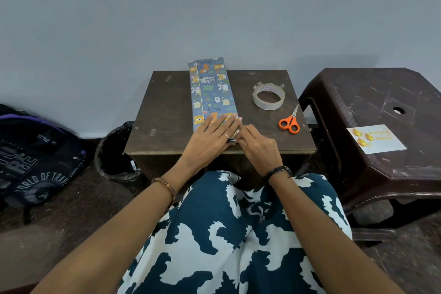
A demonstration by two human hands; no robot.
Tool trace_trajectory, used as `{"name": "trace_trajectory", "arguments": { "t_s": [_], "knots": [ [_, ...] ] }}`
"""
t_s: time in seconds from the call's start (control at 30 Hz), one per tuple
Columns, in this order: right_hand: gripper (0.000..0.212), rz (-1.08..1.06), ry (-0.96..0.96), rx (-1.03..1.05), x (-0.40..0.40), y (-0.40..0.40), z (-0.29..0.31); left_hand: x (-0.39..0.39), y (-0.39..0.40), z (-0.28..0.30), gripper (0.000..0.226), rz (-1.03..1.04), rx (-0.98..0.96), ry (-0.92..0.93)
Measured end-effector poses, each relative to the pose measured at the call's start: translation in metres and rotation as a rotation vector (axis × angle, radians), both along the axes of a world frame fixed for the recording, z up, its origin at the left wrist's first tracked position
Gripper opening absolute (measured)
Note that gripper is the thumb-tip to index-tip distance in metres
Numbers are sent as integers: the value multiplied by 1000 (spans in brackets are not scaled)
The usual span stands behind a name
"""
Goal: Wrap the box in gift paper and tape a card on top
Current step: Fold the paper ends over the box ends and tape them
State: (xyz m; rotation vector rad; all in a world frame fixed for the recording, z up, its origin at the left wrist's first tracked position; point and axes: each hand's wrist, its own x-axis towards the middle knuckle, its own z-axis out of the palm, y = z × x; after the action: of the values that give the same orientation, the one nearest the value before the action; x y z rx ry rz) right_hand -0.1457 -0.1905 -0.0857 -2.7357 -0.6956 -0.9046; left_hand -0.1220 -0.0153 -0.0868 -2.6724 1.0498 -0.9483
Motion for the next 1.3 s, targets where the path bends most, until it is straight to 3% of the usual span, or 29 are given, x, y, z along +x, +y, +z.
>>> {"name": "trace_trajectory", "arguments": {
  "t_s": [0.3,0.43,0.57,0.67,0.87,1.07,1.3],
  "knots": [
    [4,9,12,145,-4,3,8,0,-2,0,45,-14,-19,-52],
    [15,-1,83,214,-5,3,14,0,-2,3,44,-30,-46,-40],
    [19,-21,273,327,-6,2,16,-2,-3,6,45,-27,-49,-8],
    [24,-3,277,328,-6,2,18,-2,-3,8,46,-24,-58,12],
    [20,8,450,462,-7,-2,27,-2,-5,7,46,2,-92,36],
    [45,64,619,575,-11,-5,25,-2,-5,8,44,1,-106,23],
    [34,44,556,577,-4,0,25,-2,-6,9,44,2,-128,57]
  ]
}}
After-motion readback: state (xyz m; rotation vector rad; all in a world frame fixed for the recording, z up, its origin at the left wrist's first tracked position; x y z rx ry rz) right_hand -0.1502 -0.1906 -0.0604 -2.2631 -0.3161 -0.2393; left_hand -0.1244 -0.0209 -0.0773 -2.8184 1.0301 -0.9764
